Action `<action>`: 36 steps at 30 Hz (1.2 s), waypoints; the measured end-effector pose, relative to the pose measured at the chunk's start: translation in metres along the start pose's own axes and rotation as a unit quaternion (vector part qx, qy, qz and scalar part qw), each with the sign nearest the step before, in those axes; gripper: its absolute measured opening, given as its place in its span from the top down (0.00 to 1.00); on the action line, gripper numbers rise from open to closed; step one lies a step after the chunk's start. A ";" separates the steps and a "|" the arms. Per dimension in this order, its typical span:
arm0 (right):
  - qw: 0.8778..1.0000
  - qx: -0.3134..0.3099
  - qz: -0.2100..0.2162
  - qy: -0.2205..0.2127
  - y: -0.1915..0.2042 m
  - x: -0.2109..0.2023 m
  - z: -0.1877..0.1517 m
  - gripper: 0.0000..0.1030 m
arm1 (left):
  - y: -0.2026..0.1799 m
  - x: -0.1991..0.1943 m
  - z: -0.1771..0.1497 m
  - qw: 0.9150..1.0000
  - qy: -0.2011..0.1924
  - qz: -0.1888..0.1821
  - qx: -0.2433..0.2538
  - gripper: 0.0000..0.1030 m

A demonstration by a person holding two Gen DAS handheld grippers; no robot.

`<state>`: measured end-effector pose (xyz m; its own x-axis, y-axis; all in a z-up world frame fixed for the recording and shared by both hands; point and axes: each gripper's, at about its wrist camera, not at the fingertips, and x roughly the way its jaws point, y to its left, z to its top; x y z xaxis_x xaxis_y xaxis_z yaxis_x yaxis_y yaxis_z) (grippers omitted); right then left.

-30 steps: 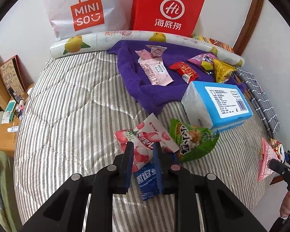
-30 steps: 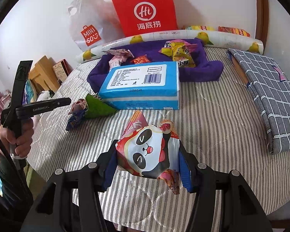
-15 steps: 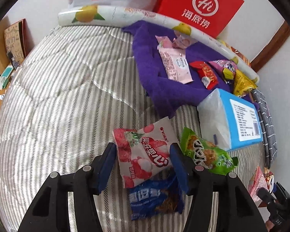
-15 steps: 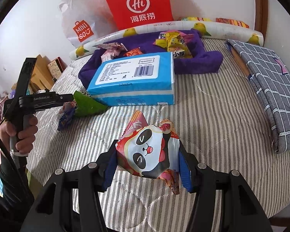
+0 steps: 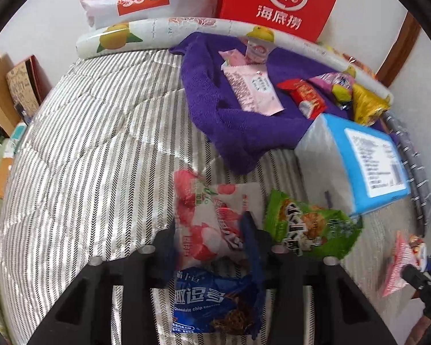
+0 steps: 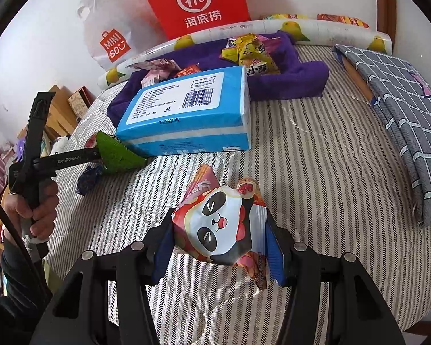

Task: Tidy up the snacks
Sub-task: 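Grasp the pink strawberry bag with the left tool while the right tool holds the panda bag, then carry the strawberry bag and panda bag over the purple towel with both tools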

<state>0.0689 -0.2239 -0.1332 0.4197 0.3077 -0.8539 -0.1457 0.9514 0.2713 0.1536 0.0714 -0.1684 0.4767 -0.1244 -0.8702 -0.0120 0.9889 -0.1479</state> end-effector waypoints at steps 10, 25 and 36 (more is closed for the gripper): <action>1.000 0.000 -0.002 -0.017 0.001 -0.016 0.001 0.46 | 0.001 -0.028 -0.002 0.999 -0.028 -0.015 -0.004 0.68; 0.998 -0.013 -0.009 -0.067 0.016 -0.069 0.002 0.46 | -0.034 -0.091 -0.025 0.996 -0.062 -0.061 0.025 0.68; 0.994 -0.017 -0.018 -0.107 0.028 -0.105 0.013 0.46 | -0.082 -0.119 -0.040 0.990 -0.077 -0.098 0.061 0.68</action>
<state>0.0324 -0.2292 -0.0302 0.6050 0.2719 -0.7484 -0.1552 0.9621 0.2240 0.0626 0.0014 -0.0718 0.5874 -0.3104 -0.7474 0.1958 0.9506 -0.2410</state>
